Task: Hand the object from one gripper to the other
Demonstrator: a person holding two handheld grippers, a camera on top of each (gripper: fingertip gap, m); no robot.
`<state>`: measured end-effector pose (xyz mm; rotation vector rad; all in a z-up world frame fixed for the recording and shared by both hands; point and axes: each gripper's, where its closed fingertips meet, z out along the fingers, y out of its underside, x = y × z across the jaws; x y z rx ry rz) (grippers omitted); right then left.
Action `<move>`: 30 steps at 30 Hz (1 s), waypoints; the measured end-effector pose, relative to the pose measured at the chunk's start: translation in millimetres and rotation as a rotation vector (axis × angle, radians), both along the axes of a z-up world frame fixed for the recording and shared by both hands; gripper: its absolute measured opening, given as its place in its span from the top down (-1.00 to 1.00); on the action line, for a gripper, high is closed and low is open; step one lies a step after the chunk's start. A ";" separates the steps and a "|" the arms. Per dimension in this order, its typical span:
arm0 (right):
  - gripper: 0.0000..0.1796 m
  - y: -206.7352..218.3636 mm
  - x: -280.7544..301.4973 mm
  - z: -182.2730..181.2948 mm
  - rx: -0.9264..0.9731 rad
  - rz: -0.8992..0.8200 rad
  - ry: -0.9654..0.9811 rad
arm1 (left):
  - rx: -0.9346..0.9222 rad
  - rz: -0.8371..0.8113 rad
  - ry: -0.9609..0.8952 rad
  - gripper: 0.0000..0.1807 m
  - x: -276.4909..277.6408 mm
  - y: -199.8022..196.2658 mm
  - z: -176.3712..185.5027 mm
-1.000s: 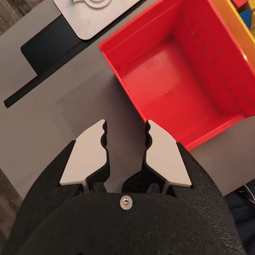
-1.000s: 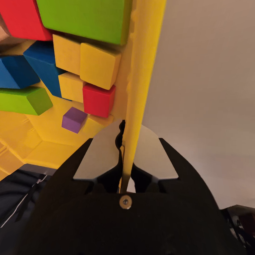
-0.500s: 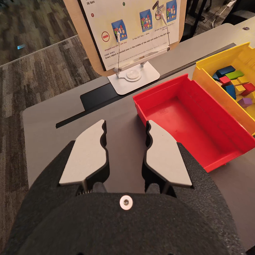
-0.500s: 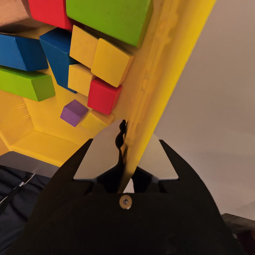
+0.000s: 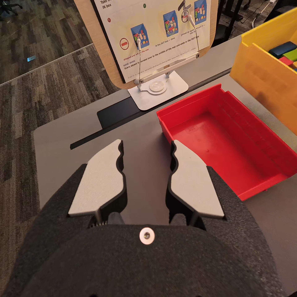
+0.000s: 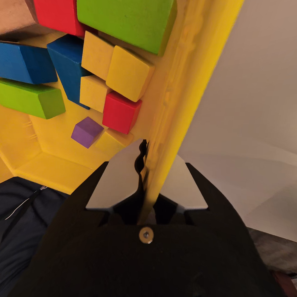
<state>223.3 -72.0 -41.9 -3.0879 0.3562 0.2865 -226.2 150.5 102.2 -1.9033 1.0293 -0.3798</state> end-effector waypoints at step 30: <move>0.97 53.1 -98.5 62.9 0.051 0.239 0.061 | -0.558 -0.239 0.077 0.60 37.5 -17.8 -101.0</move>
